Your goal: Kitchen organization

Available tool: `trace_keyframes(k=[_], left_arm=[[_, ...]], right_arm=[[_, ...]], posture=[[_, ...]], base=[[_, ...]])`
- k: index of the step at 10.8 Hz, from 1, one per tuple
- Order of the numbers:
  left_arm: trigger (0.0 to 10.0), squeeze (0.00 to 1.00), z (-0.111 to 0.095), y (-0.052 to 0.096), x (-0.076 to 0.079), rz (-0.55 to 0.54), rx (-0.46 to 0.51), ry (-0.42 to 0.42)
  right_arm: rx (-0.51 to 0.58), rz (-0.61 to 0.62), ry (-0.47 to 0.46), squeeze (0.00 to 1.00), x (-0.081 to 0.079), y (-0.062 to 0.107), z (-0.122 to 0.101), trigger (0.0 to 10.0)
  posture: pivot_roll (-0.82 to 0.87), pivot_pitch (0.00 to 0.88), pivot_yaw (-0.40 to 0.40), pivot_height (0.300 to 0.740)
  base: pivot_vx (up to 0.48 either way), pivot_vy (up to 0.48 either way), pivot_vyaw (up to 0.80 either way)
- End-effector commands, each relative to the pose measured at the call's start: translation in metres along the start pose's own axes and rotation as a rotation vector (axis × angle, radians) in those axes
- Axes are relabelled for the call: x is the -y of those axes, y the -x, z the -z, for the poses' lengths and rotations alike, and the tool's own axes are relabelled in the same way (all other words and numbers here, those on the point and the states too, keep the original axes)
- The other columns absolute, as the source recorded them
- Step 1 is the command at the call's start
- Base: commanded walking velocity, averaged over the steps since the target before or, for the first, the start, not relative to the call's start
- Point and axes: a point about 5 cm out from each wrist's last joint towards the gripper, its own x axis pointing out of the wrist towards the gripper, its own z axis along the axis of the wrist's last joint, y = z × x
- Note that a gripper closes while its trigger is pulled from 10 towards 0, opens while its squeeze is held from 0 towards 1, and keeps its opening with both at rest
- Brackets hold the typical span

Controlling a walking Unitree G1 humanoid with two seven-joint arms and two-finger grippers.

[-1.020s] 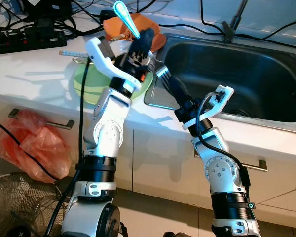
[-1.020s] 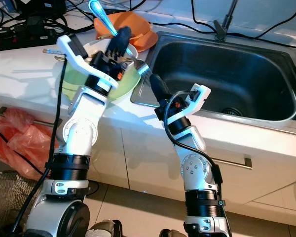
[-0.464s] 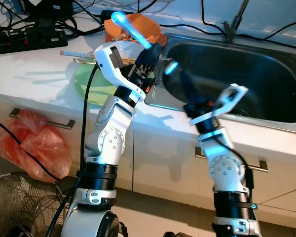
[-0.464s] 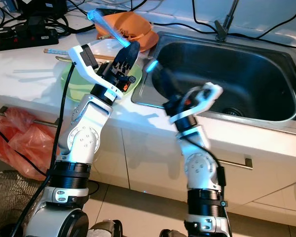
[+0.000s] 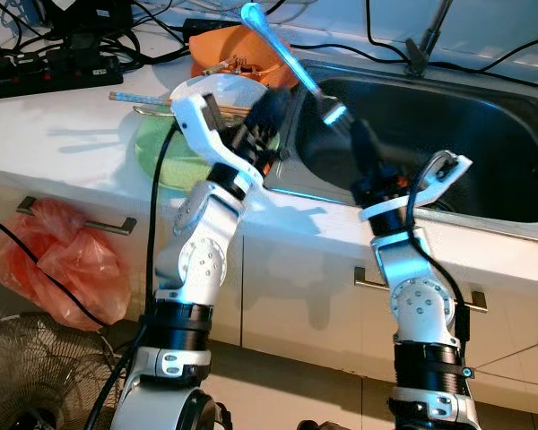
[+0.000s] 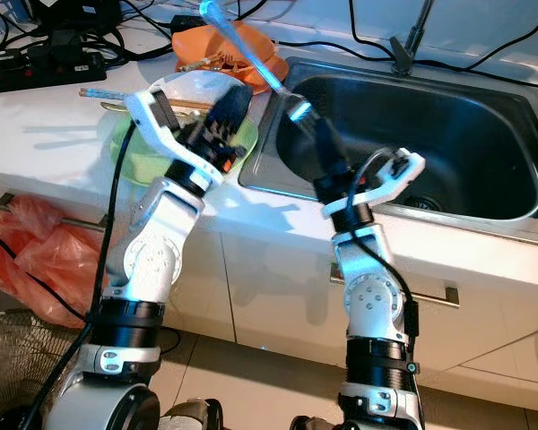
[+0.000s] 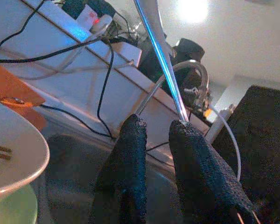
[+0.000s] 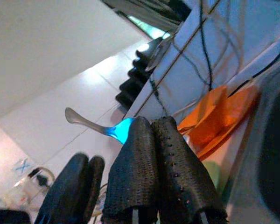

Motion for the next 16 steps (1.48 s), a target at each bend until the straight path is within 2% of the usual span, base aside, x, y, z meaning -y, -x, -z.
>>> trace_keyframes(k=[1,2,3,5,8,11,13,14,16], left_arm=[[10.0,0.00,0.001,0.000,0.005,0.015,-0.009,-0.056],[10.0,0.00,0.003,0.001,0.004,0.008,-0.030,-0.117],[10.0,0.00,0.006,0.004,0.002,0.001,-0.048,-0.154],[10.0,0.00,0.013,0.011,0.001,0.016,-0.110,-0.269],[10.0,0.00,0.022,0.019,-0.005,0.030,-0.184,-0.394],[10.0,0.00,0.029,0.026,-0.008,0.049,-0.234,-0.444],[10.0,0.00,0.028,0.031,-0.013,0.041,-0.255,-0.467],[10.0,0.00,0.028,0.033,-0.015,0.047,-0.273,-0.484],[10.0,0.00,0.030,0.036,-0.014,0.055,-0.293,-0.481]], right_arm=[[0.060,0.039,0.002,0.00,0.002,-0.004,-0.007,0.0],[0.092,0.093,0.030,0.00,0.008,-0.005,-0.013,0.0],[0.102,0.150,0.121,0.00,0.016,-0.004,-0.021,10.0],[0.159,0.243,0.247,0.00,0.026,-0.004,-0.037,10.0],[0.165,0.297,0.573,0.00,0.030,-0.008,-0.054,10.0],[0.165,0.372,0.786,0.00,0.039,-0.008,-0.069,10.0],[0.152,0.382,0.886,0.00,0.043,-0.010,-0.074,10.0],[0.105,0.371,0.978,0.00,0.046,-0.012,-0.075,10.0],[0.055,0.363,1.069,0.00,0.051,-0.016,-0.076,10.0]], posture=[[0.13,0.110,-0.023,0.740],[0.13,0.109,-0.023,0.740],[0.13,0.108,-0.024,0.740],[0.13,0.107,-0.025,0.740],[0.13,0.099,-0.028,0.740],[0.13,0.106,-0.028,0.740],[0.13,0.114,-0.028,0.740],[0.13,0.117,-0.028,0.740],[0.13,0.118,-0.031,0.740]], base=[[0.000,0.000,0.00],[0.000,0.000,0.00],[0.000,0.000,0.00],[0.000,0.000,0.00],[0.000,0.000,0.00],[0.000,0.000,0.00],[0.000,0.000,0.00],[0.000,0.000,0.00],[0.000,0.000,0.00]])
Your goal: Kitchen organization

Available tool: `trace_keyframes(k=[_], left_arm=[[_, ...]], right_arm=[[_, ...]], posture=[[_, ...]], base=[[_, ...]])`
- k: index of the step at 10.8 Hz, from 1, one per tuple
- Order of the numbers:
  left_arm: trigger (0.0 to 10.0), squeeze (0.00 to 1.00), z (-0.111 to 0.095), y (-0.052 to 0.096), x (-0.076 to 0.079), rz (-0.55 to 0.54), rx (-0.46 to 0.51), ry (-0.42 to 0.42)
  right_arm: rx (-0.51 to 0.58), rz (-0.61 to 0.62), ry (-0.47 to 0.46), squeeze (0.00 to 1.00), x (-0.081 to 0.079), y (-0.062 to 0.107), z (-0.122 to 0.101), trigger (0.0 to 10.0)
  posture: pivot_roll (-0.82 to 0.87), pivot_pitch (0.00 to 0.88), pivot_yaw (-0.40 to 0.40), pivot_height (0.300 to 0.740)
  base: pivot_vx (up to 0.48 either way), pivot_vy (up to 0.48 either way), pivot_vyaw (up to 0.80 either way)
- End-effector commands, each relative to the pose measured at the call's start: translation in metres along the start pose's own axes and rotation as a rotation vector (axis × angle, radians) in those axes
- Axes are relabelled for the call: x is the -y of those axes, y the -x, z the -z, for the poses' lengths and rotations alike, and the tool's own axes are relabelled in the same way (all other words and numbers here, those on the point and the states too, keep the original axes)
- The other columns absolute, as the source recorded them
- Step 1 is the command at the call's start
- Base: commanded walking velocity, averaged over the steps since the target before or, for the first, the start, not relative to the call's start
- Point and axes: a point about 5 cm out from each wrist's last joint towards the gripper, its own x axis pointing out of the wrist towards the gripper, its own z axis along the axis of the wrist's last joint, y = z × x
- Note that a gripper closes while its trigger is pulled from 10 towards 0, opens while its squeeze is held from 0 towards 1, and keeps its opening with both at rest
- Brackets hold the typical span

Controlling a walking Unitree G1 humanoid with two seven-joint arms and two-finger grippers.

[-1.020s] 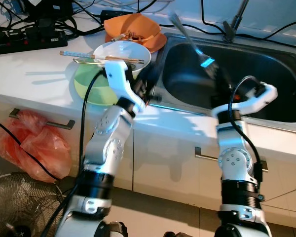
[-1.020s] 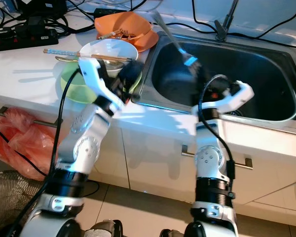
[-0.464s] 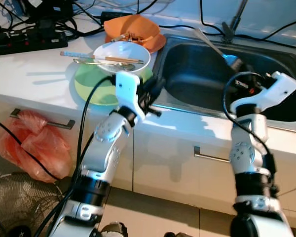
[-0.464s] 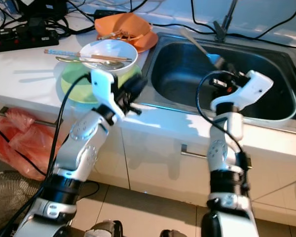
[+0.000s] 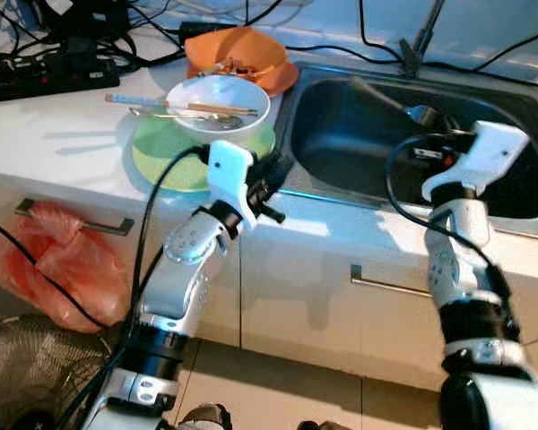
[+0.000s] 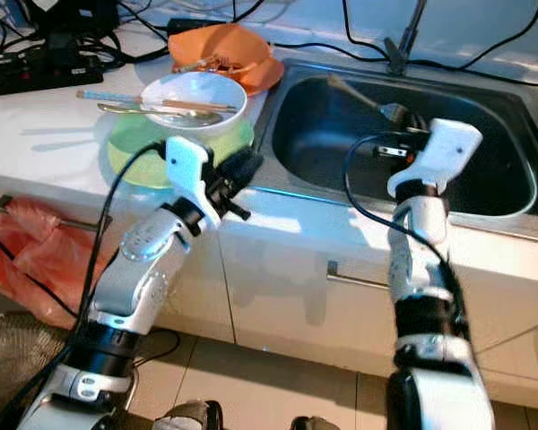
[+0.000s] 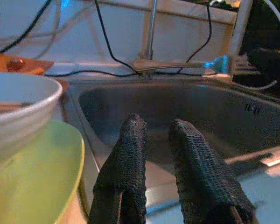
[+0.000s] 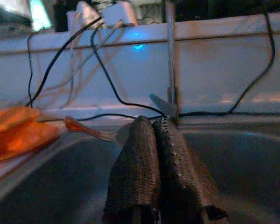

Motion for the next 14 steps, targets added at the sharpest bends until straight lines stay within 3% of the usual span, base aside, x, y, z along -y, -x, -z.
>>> trace_keyframes(k=[1,4,7,9,12,14], left_arm=[[10.0,0.00,-0.001,0.001,0.005,0.029,-0.009,-0.014],[10.0,0.00,0.002,0.003,0.006,0.041,-0.026,-0.015],[10.0,0.00,0.004,0.003,0.010,0.058,-0.038,-0.006],[10.0,0.00,0.004,0.003,0.010,0.059,-0.041,-0.005],[10.0,0.00,0.006,0.004,0.013,0.066,-0.047,0.000],[10.0,0.00,0.007,0.004,0.015,0.073,-0.049,0.005]], right_arm=[[0.010,-0.021,0.055,0.00,0.001,-0.006,-0.003,10.0],[-0.052,-0.061,0.152,0.00,0.005,-0.016,0.002,10.0],[-0.181,-0.087,0.371,0.00,0.015,-0.033,0.005,10.0],[-0.213,-0.165,0.511,0.00,0.010,-0.041,0.003,10.0],[-0.246,-0.237,0.600,0.00,0.003,-0.045,0.003,10.0],[-0.324,-0.304,0.645,0.00,-0.001,-0.041,0.014,10.0]], posture=[[0.13,0.120,-0.030,0.740],[0.13,0.124,-0.032,0.740],[0.13,0.124,-0.036,0.740],[0.14,0.123,-0.042,0.740],[0.14,0.120,-0.048,0.740],[0.14,0.113,-0.051,0.740]], base=[[0.000,0.000,0.00],[0.000,0.000,0.00],[0.000,0.000,0.00],[0.000,0.000,0.00],[0.000,0.000,0.00],[0.000,0.000,0.00]])
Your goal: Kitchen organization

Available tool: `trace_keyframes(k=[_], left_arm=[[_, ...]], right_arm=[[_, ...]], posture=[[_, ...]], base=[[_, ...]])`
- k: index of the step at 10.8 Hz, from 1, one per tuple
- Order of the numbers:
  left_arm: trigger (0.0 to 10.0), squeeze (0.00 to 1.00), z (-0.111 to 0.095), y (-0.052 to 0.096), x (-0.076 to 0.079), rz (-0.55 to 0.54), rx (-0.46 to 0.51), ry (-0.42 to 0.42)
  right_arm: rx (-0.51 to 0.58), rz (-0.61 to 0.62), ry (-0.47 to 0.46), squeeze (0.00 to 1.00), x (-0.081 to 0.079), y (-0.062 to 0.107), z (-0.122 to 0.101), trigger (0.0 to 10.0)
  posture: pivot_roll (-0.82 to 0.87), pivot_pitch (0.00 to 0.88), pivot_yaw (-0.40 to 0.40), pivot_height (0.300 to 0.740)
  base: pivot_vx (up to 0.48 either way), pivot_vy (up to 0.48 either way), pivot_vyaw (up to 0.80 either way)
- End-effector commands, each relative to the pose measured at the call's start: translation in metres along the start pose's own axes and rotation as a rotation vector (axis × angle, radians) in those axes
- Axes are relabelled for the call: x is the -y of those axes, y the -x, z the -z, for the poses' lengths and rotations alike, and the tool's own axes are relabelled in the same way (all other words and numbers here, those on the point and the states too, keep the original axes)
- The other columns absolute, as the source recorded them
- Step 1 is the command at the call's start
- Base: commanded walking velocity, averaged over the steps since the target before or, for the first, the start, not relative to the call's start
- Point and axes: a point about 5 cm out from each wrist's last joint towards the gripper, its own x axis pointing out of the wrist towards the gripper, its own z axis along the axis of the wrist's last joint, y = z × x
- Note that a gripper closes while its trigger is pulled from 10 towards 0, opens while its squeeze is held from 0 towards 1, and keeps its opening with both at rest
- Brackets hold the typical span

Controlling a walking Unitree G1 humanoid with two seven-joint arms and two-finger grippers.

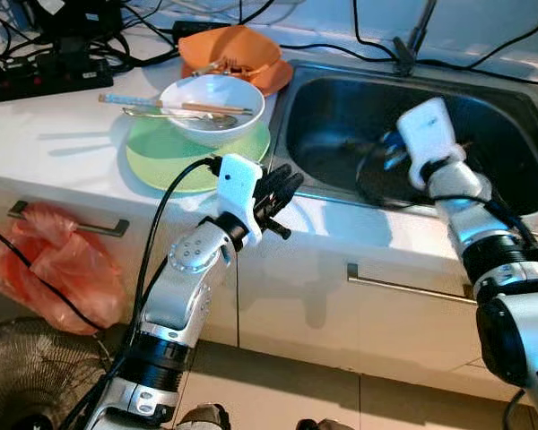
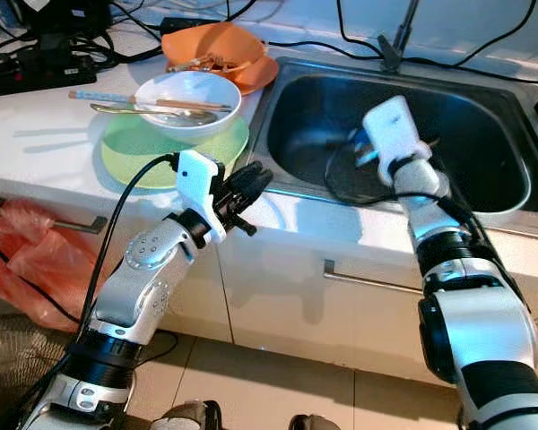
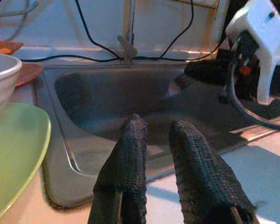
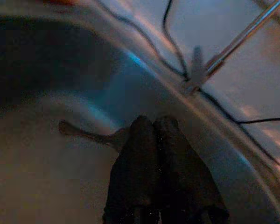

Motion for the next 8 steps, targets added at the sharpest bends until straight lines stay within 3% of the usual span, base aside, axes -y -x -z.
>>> trace_keyframes(k=[1,6,7,8], left_arm=[[10.0,0.00,0.000,0.000,0.006,0.026,-0.002,-0.002],[10.0,0.00,0.001,0.000,0.007,0.032,-0.006,-0.001],[10.0,0.00,0.001,0.000,0.007,0.032,-0.007,-0.001],[10.0,0.00,0.001,0.000,0.007,0.030,-0.006,0.002]], right_arm=[[-0.013,-0.020,0.020,0.00,0.002,-0.002,-0.003,10.0],[-0.062,-0.112,0.072,0.02,-0.011,-0.004,0.000,10.0],[-0.070,-0.129,0.083,0.46,-0.012,-0.003,0.001,10.0],[-0.070,-0.133,0.084,0.71,-0.012,-0.003,0.001,10.0]], posture=[[0.15,0.111,-0.052,0.740],[0.16,0.100,-0.053,0.740],[0.16,0.101,-0.054,0.740],[0.16,0.105,-0.057,0.740]], base=[[0.000,0.000,0.00],[0.000,0.000,0.00],[0.000,0.000,0.00],[0.000,0.000,0.00]])
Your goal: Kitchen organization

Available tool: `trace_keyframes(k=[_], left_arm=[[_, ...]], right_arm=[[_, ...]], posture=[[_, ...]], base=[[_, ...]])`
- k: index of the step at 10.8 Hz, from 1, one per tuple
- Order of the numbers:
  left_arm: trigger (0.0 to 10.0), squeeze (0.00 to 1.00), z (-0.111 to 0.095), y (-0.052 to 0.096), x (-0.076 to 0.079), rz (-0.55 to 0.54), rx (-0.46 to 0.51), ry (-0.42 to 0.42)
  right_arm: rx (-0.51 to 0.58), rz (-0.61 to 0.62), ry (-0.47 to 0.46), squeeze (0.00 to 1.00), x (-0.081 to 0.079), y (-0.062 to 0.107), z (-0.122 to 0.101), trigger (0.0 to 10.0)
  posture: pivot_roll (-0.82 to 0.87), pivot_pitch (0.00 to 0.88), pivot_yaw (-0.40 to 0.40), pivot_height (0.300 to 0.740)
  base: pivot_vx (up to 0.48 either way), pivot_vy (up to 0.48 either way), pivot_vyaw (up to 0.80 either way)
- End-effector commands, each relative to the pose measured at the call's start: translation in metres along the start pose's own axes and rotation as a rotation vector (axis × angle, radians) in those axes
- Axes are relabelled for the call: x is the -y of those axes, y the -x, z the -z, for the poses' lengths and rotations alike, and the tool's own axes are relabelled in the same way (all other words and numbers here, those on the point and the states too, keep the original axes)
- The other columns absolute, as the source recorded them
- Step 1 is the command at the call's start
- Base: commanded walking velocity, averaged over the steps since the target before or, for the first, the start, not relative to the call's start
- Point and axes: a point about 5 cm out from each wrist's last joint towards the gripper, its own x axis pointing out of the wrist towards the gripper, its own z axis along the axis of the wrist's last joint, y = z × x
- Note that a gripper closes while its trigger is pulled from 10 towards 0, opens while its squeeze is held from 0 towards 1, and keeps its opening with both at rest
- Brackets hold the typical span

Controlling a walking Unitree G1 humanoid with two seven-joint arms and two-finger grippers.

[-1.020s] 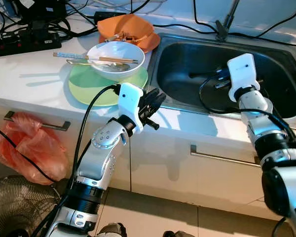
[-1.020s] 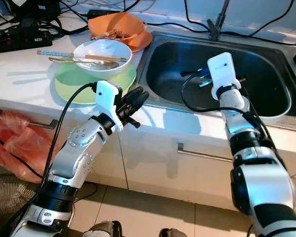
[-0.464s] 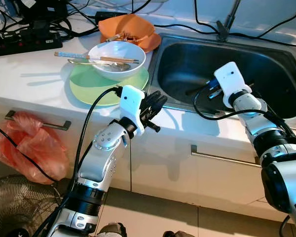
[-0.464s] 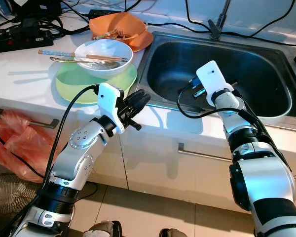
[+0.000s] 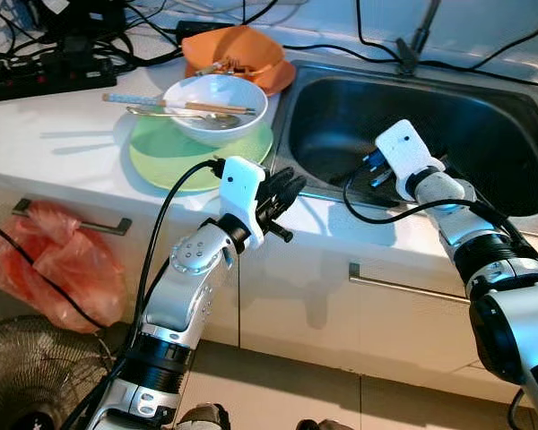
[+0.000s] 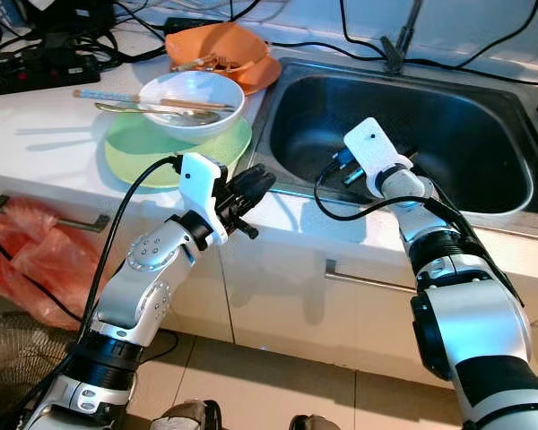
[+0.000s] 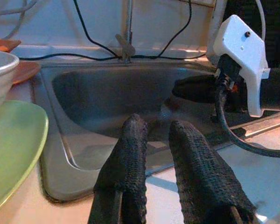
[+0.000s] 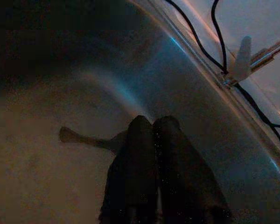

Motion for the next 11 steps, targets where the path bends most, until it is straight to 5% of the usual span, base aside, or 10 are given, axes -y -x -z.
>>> trace_keyframes(k=[1,3,4,5,8,11], left_arm=[[10.0,0.00,-0.001,0.001,0.005,0.016,0.001,0.000],[10.0,0.00,0.000,0.001,0.005,0.015,-0.001,0.002],[10.0,0.00,0.000,0.002,0.004,0.013,-0.002,0.002],[10.0,0.00,-0.001,0.002,0.004,0.010,-0.002,0.002],[10.0,0.00,-0.001,0.001,0.003,0.008,-0.001,-0.001],[10.0,0.00,-0.001,0.001,0.003,0.007,0.002,-0.003]], right_arm=[[-0.001,-0.008,0.014,0.70,0.003,-0.001,-0.003,10.0],[0.000,-0.016,0.013,0.67,0.002,-0.001,-0.004,10.0],[0.000,-0.016,0.014,0.17,0.002,-0.001,-0.004,10.0],[0.005,0.010,0.013,0.00,0.005,-0.001,-0.005,10.0],[0.090,0.100,-0.085,0.00,0.022,-0.001,-0.020,10.0],[0.343,0.197,-0.305,0.00,0.049,0.004,-0.058,10.0]], posture=[[0.16,0.107,-0.056,0.740],[0.16,0.112,-0.058,0.740],[0.16,0.114,-0.058,0.740],[0.16,0.115,-0.057,0.740],[0.16,0.114,-0.051,0.740],[0.15,0.116,-0.044,0.740]], base=[[0.000,0.000,0.00],[0.000,0.000,0.00],[0.000,0.000,0.00],[0.000,0.000,0.00],[0.000,0.000,0.00],[0.000,0.000,0.00]])
